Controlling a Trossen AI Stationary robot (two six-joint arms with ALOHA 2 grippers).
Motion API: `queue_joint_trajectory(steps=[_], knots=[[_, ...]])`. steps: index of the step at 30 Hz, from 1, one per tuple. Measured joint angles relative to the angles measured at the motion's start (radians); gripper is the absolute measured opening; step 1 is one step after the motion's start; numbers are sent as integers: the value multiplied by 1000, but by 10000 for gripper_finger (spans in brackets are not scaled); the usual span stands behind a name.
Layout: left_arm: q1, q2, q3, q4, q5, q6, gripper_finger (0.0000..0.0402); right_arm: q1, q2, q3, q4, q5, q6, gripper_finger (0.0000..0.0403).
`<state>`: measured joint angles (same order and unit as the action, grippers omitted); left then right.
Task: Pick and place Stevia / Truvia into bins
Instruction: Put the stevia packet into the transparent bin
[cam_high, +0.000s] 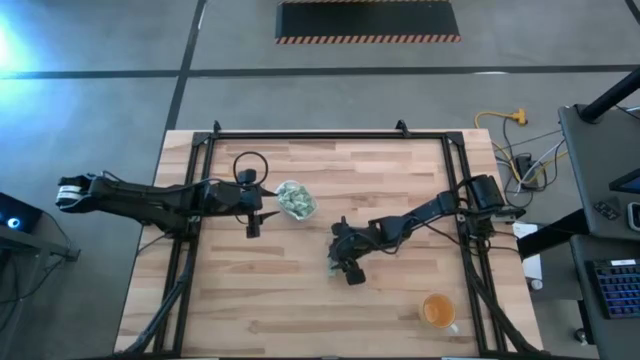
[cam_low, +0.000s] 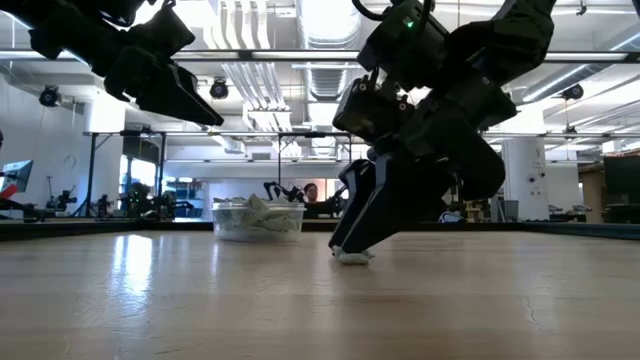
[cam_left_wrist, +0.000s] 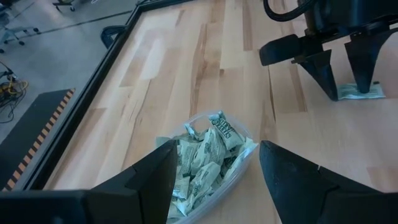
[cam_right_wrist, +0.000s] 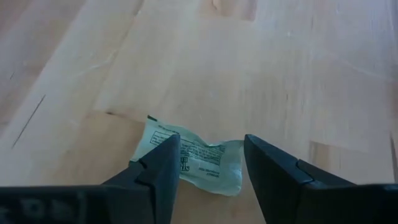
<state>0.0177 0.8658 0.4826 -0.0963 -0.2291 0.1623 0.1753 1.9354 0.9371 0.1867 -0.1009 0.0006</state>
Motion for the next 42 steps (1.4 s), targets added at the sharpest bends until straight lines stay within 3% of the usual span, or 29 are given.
queue_joint_trajectory(steps=[10, 27, 32, 42], knots=[[0, 0, 0, 0, 0, 0, 212, 1, 0, 0, 0, 0, -4, 156], [0, 4, 0, -2, -4, 0, 212, 0, 0, 0, 3, -2, -29, 43], [0, 4, 0, -3, -4, 0, 212, 1, 0, 3, 8, -2, -27, 49], [0, 4, 0, -3, -2, 0, 212, 0, 0, 3, 8, -1, -2, 109]])
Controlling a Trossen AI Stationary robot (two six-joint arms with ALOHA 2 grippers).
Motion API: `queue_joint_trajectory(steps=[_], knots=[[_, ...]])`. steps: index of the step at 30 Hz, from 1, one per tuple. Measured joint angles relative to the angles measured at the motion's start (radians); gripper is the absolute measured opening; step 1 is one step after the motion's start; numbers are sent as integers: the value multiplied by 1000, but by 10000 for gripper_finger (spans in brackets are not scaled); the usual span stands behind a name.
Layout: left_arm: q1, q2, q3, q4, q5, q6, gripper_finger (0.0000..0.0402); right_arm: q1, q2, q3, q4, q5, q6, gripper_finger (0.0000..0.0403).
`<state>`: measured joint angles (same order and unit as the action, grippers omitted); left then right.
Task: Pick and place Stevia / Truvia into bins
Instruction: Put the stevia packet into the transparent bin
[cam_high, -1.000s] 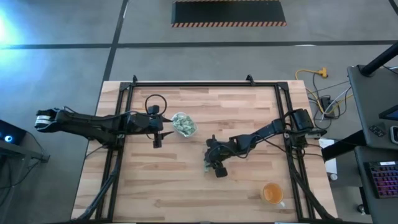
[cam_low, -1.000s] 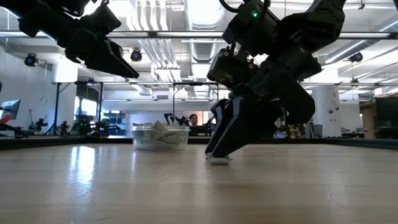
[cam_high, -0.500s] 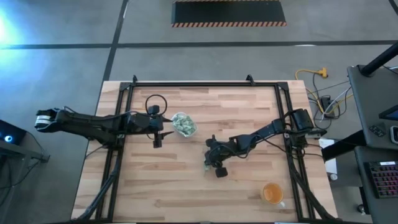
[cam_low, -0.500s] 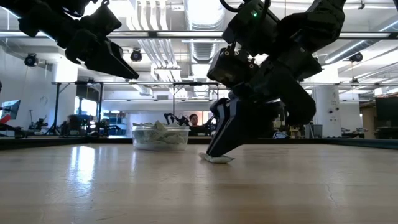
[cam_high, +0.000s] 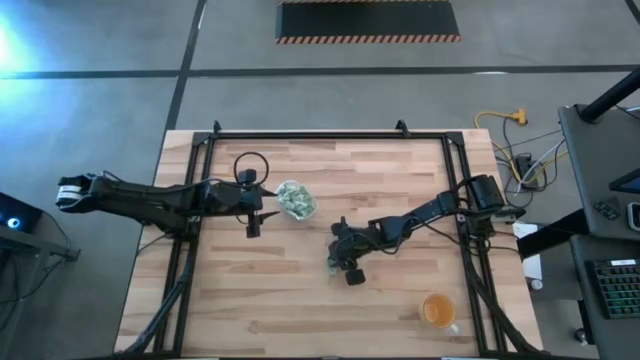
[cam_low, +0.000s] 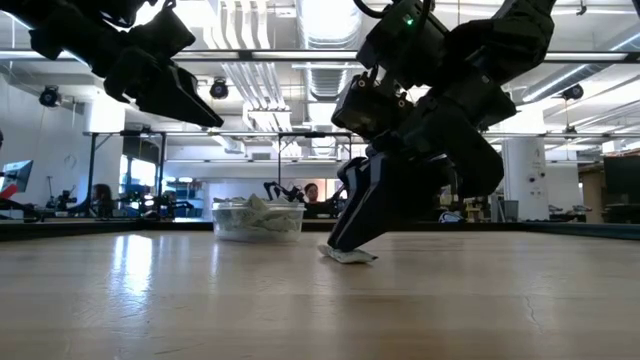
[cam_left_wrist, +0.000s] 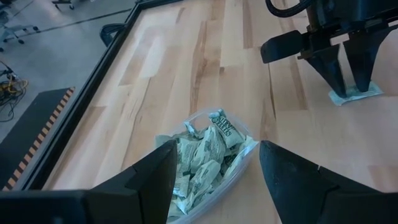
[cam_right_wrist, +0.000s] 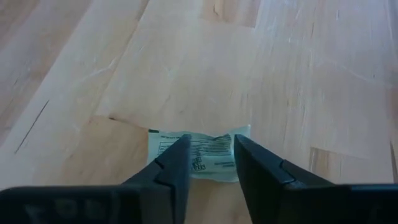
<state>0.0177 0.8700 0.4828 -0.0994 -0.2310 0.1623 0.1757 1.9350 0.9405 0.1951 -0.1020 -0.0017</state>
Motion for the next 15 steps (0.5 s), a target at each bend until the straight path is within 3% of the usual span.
queue_joint_trajectory(steps=[8, 15], knots=[[0, 0, 0, 0, 3, 0, 212, 0, 0, -1, -30, 0, 22, 143], [0, 0, 0, 0, 2, 0, 212, 0, 0, -1, -34, 0, 21, 97]])
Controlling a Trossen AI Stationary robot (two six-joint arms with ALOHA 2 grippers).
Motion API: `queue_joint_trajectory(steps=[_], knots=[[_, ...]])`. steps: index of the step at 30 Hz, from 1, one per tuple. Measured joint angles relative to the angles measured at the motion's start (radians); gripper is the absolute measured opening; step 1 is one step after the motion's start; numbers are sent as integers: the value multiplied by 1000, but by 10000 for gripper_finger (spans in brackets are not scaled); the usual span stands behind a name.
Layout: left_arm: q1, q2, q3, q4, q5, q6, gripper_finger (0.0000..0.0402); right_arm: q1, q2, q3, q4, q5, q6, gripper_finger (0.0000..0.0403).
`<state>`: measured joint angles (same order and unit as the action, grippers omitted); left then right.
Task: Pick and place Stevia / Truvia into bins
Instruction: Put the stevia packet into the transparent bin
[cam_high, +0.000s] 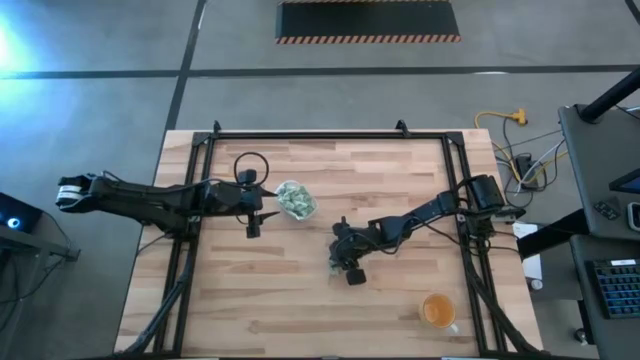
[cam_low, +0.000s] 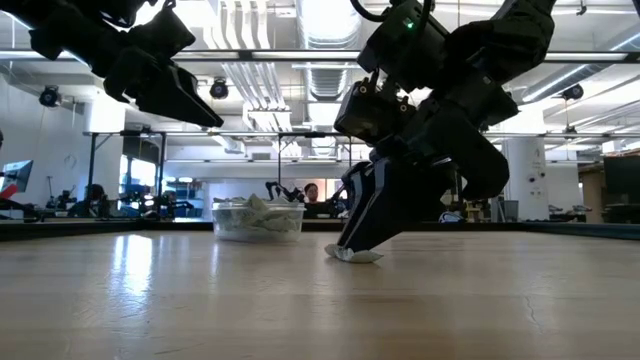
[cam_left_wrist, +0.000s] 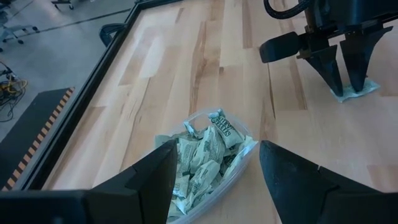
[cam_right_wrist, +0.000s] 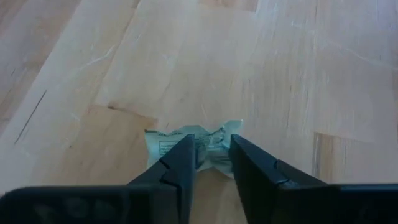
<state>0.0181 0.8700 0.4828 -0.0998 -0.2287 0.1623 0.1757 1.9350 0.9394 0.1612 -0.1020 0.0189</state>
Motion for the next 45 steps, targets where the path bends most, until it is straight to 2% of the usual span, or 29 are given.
queue_joint_trajectory(steps=[9, 22, 25, 29, 31, 33, 36, 45], knots=[[0, 0, 0, -1, -1, 0, 212, -5, 0, 0, 0, -3, -32, 16], [0, 0, 0, -8, -5, 0, 212, -6, 0, 80, -2, 10, -245, 10], [0, 0, 0, -8, -5, 0, 212, -6, 0, 121, -2, 114, -352, 9], [0, 0, 0, -9, -4, 0, 212, -21, 0, 190, -2, 364, -517, 9], [0, 0, 0, -9, -4, 1, 212, -46, 0, 231, -1, 469, -544, 9], [0, 0, 0, -13, -3, 0, 212, -86, 0, 268, 0, 501, -530, 9], [0, 0, 0, -15, -3, 1, 212, -159, 0, 309, 1, 454, -465, 9], [0, 0, 0, -15, 1, 1, 212, -373, 0, 313, 10, 60, -210, 9]])
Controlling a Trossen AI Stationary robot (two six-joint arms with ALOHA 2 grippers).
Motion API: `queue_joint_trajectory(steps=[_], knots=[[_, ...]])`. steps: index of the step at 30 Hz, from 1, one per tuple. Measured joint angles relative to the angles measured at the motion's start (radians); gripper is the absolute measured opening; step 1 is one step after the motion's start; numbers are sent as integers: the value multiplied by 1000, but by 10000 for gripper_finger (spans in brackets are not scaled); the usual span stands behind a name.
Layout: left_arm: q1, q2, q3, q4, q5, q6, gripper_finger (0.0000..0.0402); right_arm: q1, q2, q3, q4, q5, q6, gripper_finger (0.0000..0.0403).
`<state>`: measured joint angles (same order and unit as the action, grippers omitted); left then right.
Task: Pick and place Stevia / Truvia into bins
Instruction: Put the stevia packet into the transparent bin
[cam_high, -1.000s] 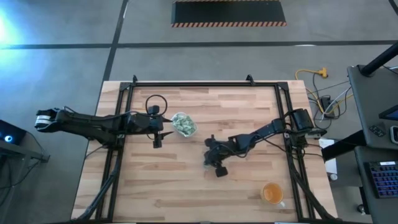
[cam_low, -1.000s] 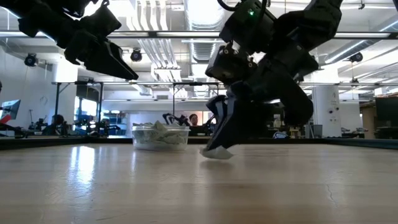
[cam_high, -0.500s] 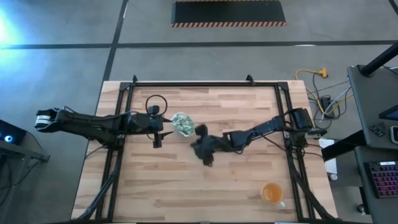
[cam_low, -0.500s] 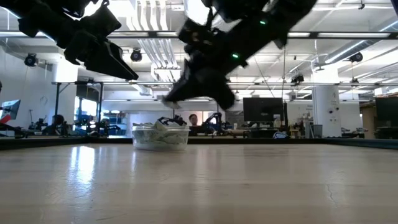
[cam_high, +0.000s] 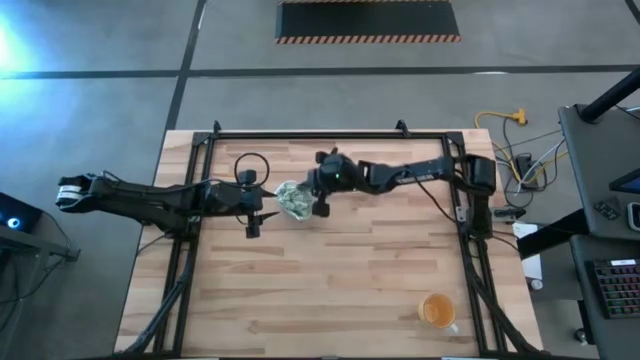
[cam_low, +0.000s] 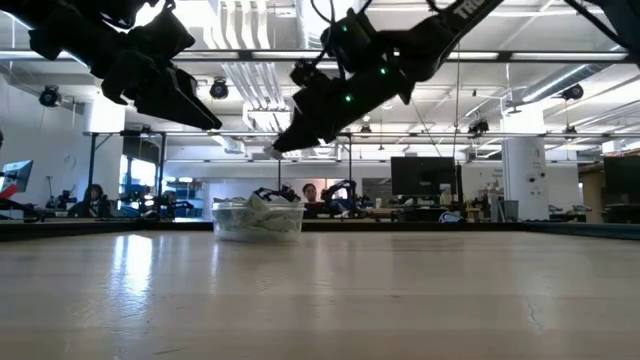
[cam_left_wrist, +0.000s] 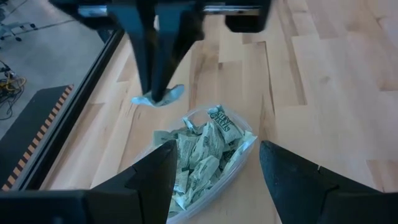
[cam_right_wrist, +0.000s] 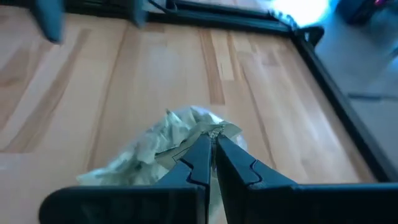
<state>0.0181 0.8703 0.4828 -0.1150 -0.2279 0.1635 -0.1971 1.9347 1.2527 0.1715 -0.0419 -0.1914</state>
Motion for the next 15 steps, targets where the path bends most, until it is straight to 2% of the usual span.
queue_joint_trajectory(steps=[4, 15], knots=[[0, 0, 0, 0, -1, 0, 212, -33, 4, -20, 1, -27, 58, 9], [0, 0, 0, -1, -6, 0, 212, -30, 114, 5, 89, -40, 9, 9]])
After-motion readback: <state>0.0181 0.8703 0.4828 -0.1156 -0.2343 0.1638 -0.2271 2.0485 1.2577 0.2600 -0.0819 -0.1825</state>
